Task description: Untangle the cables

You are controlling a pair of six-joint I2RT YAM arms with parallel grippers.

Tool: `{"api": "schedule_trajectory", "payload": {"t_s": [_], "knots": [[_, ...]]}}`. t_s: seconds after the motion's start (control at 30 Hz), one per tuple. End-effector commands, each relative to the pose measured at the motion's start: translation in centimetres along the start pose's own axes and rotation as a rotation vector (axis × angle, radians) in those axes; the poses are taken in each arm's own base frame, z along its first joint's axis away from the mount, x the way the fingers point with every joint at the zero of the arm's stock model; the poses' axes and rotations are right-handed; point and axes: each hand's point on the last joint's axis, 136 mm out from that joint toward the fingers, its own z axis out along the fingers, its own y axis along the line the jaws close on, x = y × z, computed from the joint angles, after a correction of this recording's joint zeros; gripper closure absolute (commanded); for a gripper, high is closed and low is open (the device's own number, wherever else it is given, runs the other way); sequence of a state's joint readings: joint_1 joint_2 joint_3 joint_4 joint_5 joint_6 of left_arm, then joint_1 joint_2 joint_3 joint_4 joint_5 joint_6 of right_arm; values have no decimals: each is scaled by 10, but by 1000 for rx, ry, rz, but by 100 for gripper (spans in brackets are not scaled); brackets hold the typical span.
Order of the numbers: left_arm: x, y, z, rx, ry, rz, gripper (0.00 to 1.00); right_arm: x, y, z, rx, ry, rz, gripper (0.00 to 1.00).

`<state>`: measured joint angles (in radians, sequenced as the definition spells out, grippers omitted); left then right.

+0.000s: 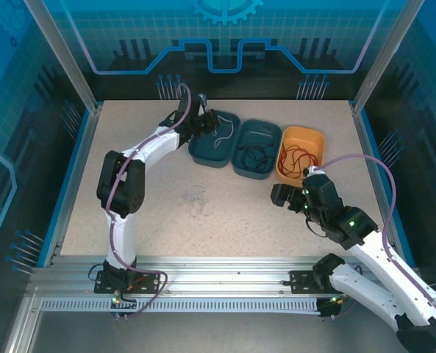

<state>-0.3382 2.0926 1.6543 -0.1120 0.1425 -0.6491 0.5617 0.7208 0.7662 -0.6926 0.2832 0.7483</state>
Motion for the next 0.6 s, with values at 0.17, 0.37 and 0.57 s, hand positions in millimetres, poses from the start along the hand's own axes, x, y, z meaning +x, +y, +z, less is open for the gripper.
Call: {"api": "schedule_trajectory", "payload": {"t_s": [0.17,0.37,0.57], "knots": [[10,48,21,-122,23,-162,86,-5,4,-2,-6,13,8,0],[17,55,29,-133,50,-175,73,-6,8,0,-12,24,2,0],[7,31,9,-65,25,-148,52,-5,8,0,-14,29,-2,0]]}}
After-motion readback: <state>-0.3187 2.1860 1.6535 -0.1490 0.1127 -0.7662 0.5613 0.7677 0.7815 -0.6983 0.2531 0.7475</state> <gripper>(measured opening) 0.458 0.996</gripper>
